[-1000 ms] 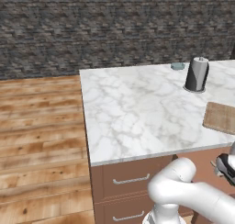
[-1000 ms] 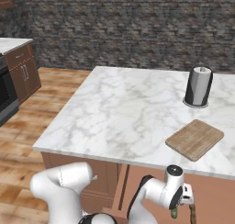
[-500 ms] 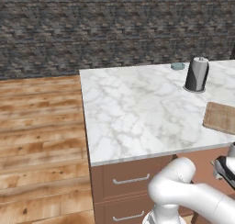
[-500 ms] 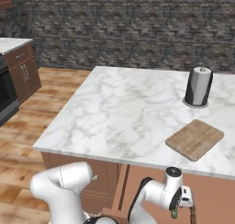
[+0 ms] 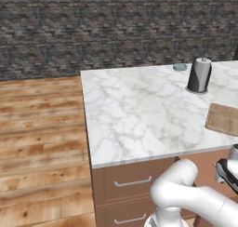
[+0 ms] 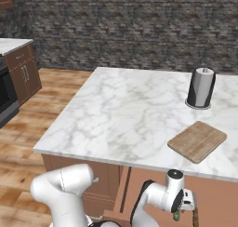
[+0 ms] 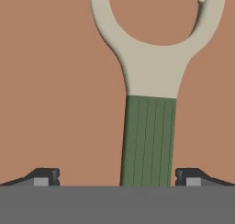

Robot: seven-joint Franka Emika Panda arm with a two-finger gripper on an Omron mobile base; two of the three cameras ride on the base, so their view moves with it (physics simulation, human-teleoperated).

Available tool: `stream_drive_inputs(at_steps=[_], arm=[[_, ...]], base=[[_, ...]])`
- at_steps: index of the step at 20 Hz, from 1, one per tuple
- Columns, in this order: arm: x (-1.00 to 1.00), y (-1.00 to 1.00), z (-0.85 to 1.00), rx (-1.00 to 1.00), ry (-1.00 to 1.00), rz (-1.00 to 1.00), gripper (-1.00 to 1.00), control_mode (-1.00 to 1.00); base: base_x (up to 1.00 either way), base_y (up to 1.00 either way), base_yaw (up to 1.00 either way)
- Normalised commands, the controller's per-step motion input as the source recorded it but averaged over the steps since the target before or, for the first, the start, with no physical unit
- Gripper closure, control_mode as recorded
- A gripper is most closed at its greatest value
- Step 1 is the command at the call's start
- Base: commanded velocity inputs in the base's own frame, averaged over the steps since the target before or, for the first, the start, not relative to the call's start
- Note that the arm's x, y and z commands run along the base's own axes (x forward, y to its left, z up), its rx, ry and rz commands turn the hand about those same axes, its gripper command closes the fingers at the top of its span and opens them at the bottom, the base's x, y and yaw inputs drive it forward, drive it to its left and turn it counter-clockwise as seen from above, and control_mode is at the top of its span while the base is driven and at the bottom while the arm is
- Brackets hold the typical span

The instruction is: Open the drawer on the right and place the cutting tools on the cutting board.

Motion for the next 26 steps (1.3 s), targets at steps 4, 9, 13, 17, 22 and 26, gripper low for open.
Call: stream_drive_inputs(at_steps=[4,9,13,17,22,26], arm=[[0.00,0.00,-0.03,0.00,0.08,0.00,-1.00,-1.00],[0.00,0.00,-0.03,0.00,0.09,0.00,-1.00,-1.00],[0.00,0.00,-0.01,0.00,0.05,0.00,1.00,-1.00],[0.00,0.00,0.00,0.00,0.00,0.00,1.00,-1.00],[0.00,0.00,0.00,0.00,0.00,0.00,1.00,-1.00],[-0.07,0.00,0.00,0.00,-0.02,0.00,1.00,-1.00]], base=[[0.00,0.00,0.00],[0.00,0.00,0.00],[0.00,0.00,0.00],[0.00,0.00,0.00],[0.00,0.00,0.00],[0.00,0.00,0.00]])
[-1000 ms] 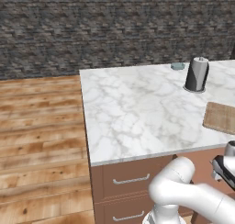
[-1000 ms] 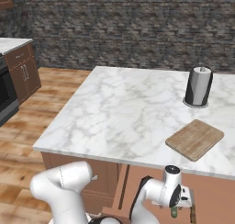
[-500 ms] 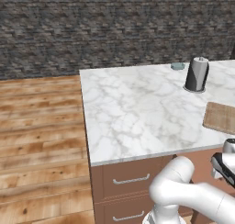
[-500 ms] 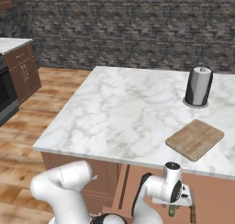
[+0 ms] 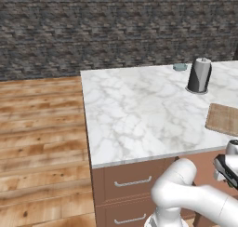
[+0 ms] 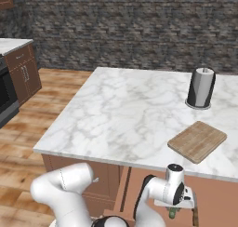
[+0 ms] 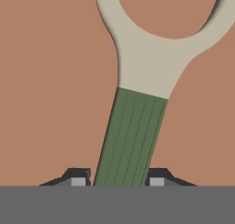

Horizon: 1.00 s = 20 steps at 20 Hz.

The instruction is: Open the drawer on the right and place the cutting tools on the cutting board.

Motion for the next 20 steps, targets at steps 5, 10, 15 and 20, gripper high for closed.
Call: stream_drive_inputs(at_steps=[5,10,15,20], arm=[[-0.13,0.00,0.08,0.00,-0.04,0.00,1.00,-1.00],[-0.09,0.00,0.29,0.04,-0.04,0.02,1.00,-1.00],[-0.13,-0.03,0.62,0.00,-0.01,0.02,1.00,-1.00],[-0.32,-0.02,0.70,0.00,0.00,0.01,1.00,-1.00]], base=[[0.00,0.00,0.00],[0.00,0.00,0.00],[0.00,0.00,0.00],[0.00,0.00,0.00]])
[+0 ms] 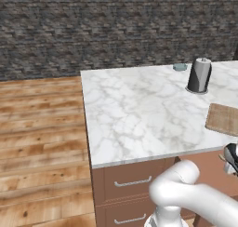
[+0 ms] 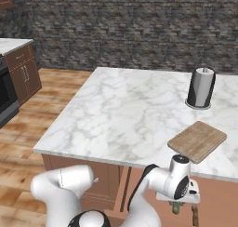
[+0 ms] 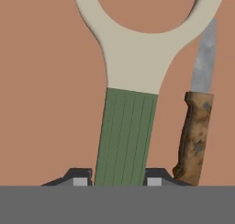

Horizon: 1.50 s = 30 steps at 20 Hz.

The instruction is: Open the drawer on the right and place the cutting tools on the cutting board.

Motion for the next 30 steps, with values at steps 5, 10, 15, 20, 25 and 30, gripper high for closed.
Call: stream_drive_inputs(at_steps=[5,10,15,20,25,30], arm=[[-0.41,-0.01,0.50,0.00,0.00,0.00,1.00,-1.00],[-0.35,0.00,0.53,0.00,0.00,0.00,1.00,-1.00],[-0.16,0.00,0.66,0.00,0.00,0.00,1.00,-1.00],[-0.15,0.00,0.48,0.00,-0.07,0.00,1.00,-1.00],[-0.16,0.04,0.37,0.00,-0.26,0.03,1.00,-1.00],[0.09,0.01,0.34,0.00,-0.27,0.02,1.00,-1.00]], base=[[0.00,0.00,0.00],[0.00,0.00,0.00],[0.00,0.00,0.00],[0.00,0.00,0.00],[0.00,0.00,0.00],[0.00,0.00,0.00]])
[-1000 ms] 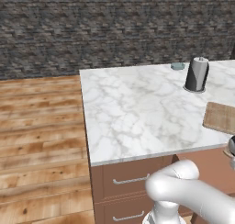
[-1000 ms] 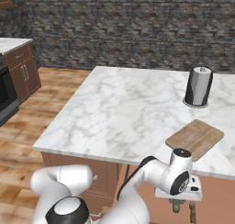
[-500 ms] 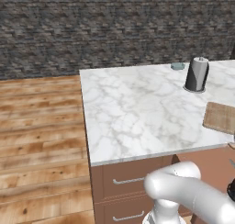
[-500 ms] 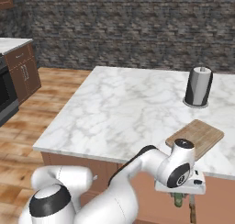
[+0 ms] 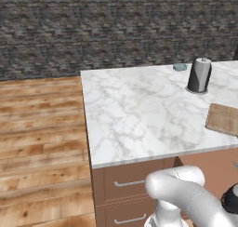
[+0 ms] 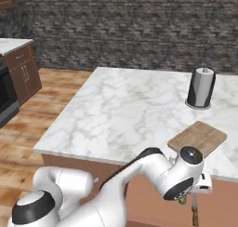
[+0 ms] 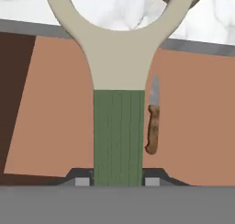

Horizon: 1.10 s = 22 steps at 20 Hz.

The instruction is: Open the drawer on the right and place the cutting tools on the cutting board.

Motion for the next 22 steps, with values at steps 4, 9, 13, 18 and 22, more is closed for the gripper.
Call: stream_drive_inputs(at_steps=[4,9,13,18,22], arm=[[0.68,0.00,0.47,0.00,-0.02,0.00,1.00,-1.00],[0.70,0.00,0.40,0.00,0.04,0.00,1.00,-1.00],[0.61,0.00,0.28,0.00,0.06,0.00,1.00,-1.00],[0.58,0.00,0.02,0.00,0.00,0.00,1.00,-1.00],[0.59,0.00,0.00,0.00,0.00,0.00,1.00,-1.00]], base=[[0.00,0.00,0.00],[0.00,0.00,0.00],[0.00,0.00,0.00],[0.00,0.00,0.00],[0.00,0.00,0.00]])
